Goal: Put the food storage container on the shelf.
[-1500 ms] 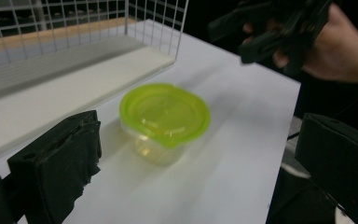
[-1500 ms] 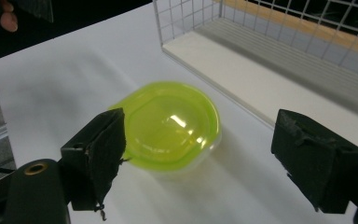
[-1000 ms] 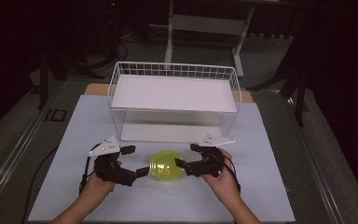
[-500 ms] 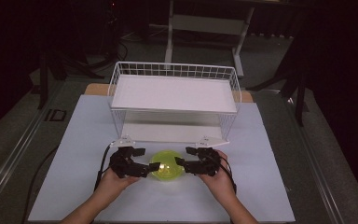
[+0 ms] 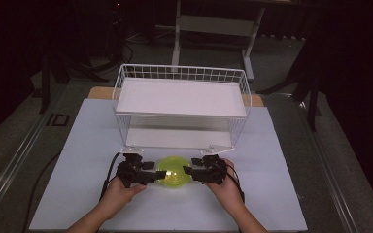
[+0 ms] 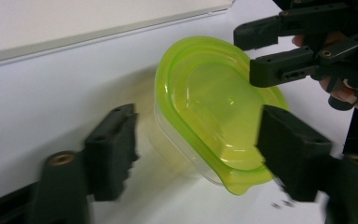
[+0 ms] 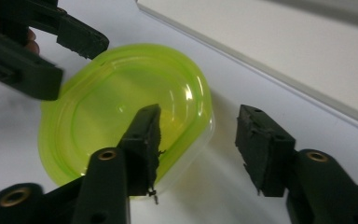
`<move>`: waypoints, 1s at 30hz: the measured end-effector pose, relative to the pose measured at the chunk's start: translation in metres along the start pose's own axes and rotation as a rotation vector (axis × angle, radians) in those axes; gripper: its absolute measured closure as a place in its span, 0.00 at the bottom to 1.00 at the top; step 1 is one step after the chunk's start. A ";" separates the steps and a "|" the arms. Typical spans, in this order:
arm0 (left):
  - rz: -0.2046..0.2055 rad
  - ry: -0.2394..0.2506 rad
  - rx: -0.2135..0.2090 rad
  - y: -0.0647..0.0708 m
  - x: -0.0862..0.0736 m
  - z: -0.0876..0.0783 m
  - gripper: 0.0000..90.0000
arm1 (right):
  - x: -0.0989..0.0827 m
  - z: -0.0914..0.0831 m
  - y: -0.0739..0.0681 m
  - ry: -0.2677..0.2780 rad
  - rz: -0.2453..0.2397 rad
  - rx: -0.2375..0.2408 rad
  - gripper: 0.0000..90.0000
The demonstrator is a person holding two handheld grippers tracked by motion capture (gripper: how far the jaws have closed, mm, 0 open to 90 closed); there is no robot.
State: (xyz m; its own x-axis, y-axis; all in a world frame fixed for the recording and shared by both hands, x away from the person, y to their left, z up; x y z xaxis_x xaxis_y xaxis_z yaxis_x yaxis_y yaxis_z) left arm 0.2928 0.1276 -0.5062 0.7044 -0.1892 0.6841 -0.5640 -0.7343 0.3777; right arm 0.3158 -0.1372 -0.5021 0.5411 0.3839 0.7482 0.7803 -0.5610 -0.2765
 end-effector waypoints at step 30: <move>-0.043 -0.044 -0.053 0.009 -0.016 -0.007 0.84 | -0.012 -0.017 -0.020 -0.027 0.115 0.086 0.79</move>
Point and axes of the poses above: each handheld gripper's, and its own axes: z roughly forward along the jaws, x roughly out of its top, y roughly to its right, the point moved 1 cm from there along z, roughly forward along the jaws, and after that the axes turned 6 degrees about x, right-handed, at the moved point
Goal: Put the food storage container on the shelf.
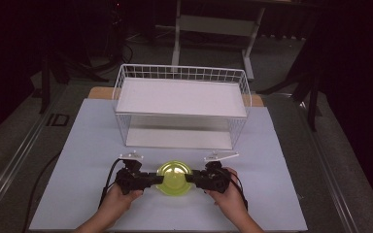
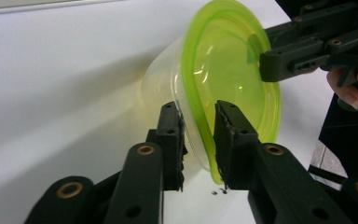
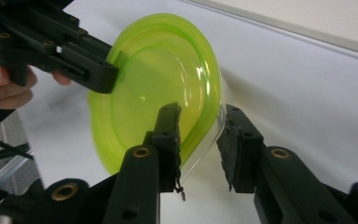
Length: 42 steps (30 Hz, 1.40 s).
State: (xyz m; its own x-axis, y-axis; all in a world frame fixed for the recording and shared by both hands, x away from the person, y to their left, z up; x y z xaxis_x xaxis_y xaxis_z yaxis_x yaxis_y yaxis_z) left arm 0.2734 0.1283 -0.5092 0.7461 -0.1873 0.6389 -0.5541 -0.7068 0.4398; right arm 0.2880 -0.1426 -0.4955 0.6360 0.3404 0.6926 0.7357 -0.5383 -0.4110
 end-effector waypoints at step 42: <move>0.030 0.157 0.063 -0.016 0.064 0.008 0.92 | 0.059 -0.003 0.027 0.125 0.039 -0.180 0.88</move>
Point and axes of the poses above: each handheld gripper's, and its own axes: z roughly forward along the jaws, x roughly out of its top, y roughly to its right, the point moved 1 cm from there along z, roughly forward along the jaws, and after that the axes turned 6 degrees about x, right-handed, at the moved point
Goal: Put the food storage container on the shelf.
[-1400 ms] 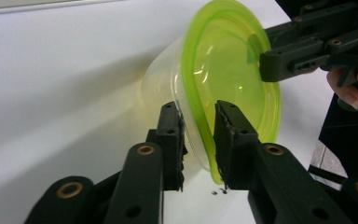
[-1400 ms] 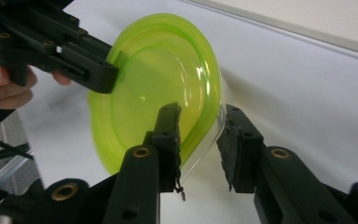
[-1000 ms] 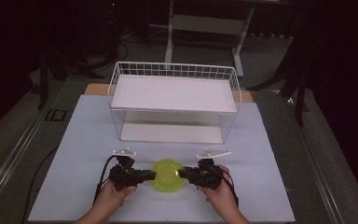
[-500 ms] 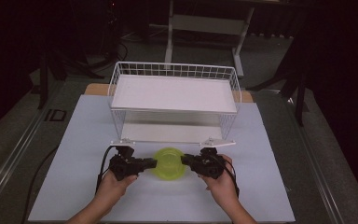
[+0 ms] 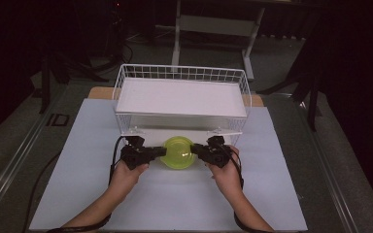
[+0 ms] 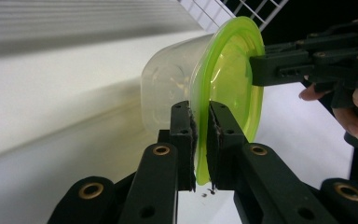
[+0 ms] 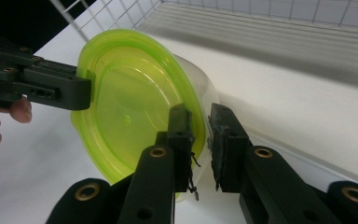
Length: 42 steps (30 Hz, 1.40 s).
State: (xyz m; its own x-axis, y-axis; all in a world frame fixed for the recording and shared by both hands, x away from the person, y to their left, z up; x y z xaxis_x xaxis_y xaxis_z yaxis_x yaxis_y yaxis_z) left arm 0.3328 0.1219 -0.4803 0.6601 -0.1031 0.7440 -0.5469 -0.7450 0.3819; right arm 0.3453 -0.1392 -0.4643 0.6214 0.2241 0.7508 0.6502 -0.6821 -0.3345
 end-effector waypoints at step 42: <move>-0.108 0.071 0.062 -0.036 0.017 0.046 0.83 | 0.019 0.042 0.029 0.088 -0.069 -0.193 0.76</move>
Point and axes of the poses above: each handheld gripper's, and its own axes: z roughly forward along the jaws, x roughly out of its top, y roughly to its right, the point moved 1 cm from there along z, roughly forward along the jaws, and after that the axes turned 6 degrees about x, right-handed, at the moved point
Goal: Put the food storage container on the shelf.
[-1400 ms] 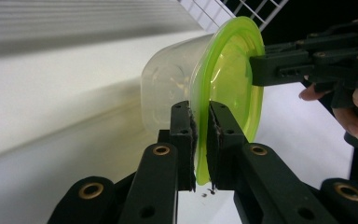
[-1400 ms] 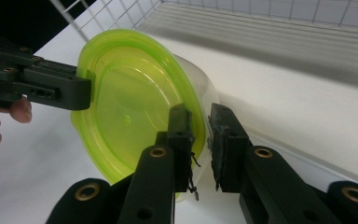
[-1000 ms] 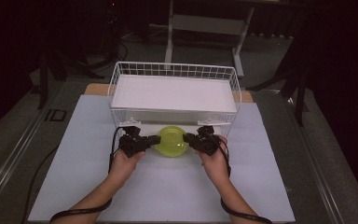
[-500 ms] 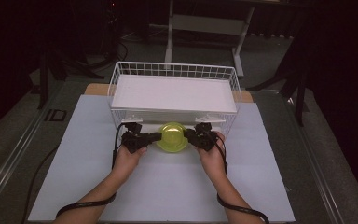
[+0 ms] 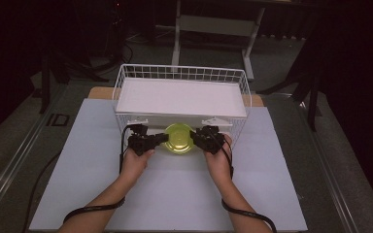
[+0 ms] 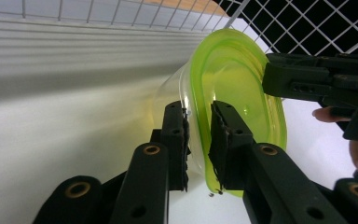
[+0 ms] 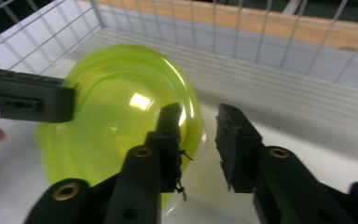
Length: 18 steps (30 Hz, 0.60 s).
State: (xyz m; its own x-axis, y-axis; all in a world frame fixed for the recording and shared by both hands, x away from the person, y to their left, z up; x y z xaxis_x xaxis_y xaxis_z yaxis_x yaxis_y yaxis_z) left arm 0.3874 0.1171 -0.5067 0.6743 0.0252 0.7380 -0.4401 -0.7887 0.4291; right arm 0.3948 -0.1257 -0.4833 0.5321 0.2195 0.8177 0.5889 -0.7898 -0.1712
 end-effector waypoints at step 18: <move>0.034 0.088 0.079 0.001 -0.002 -0.003 0.41 | -0.005 -0.017 -0.013 0.057 -0.056 0.018 0.73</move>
State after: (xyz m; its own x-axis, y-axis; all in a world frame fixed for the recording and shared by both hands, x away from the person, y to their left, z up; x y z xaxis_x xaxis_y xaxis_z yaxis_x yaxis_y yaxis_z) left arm 0.3843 0.1183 -0.5061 0.6036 0.0482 0.7959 -0.4115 -0.8361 0.3627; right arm 0.3737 -0.1262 -0.4761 0.4627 0.2299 0.8562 0.6282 -0.7665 -0.1337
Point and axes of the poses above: each handheld gripper's, and its own axes: z roughly forward along the jaws, x roughly out of its top, y roughly to its right, the point moved 1 cm from there along z, roughly forward along the jaws, and after that the axes turned 6 degrees about x, right-handed, at the moved point
